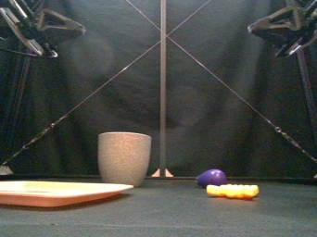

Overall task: Pick the eggplant then place it in the grey bowl
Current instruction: Pick the eggplant

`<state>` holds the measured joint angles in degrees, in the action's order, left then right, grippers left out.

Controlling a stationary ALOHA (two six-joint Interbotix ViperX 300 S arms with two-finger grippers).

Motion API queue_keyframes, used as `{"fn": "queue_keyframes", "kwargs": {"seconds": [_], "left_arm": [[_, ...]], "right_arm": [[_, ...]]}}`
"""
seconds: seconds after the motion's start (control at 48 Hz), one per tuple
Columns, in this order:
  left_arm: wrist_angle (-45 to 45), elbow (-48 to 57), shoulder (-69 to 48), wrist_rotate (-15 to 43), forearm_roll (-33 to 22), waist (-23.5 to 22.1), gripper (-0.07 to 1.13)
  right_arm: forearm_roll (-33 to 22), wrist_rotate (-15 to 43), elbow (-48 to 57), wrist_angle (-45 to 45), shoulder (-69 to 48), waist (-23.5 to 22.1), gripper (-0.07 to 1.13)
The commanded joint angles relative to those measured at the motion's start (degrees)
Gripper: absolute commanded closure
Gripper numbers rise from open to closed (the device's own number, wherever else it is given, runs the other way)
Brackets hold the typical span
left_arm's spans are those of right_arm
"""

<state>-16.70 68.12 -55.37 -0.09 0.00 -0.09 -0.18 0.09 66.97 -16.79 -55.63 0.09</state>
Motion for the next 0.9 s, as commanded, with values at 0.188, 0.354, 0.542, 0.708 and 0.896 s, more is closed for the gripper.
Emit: {"fn": "queue_keyframes", "kwargs": {"seconds": [0.188, 0.354, 0.542, 0.708, 0.896], "left_arm": [[0.97, -1.05, 0.44, 0.18, 0.09, 1.67, 1.09], [1.85, -0.97, 0.44, 0.35, 0.18, 1.76, 1.09], [1.85, -0.88, 0.35, 0.53, 1.23, 2.20, 1.09], [1.93, -0.70, 0.26, 0.44, 1.14, 2.11, 1.09], [1.93, 0.00, 0.18, 0.53, 1.14, 2.20, 1.09]], "right_arm": [[11.69, 3.87, -1.76, 0.70, 7.29, -7.12, 0.98], [17.49, 5.19, -2.90, 6.59, 17.49, -12.30, 0.83], [18.72, 5.19, -7.56, 12.66, 28.56, -14.85, 0.41], [18.54, 5.10, -11.25, 12.57, 35.86, -15.73, 0.07], [18.37, 5.10, -13.45, 12.66, 42.10, -16.79, 0.02]]}}
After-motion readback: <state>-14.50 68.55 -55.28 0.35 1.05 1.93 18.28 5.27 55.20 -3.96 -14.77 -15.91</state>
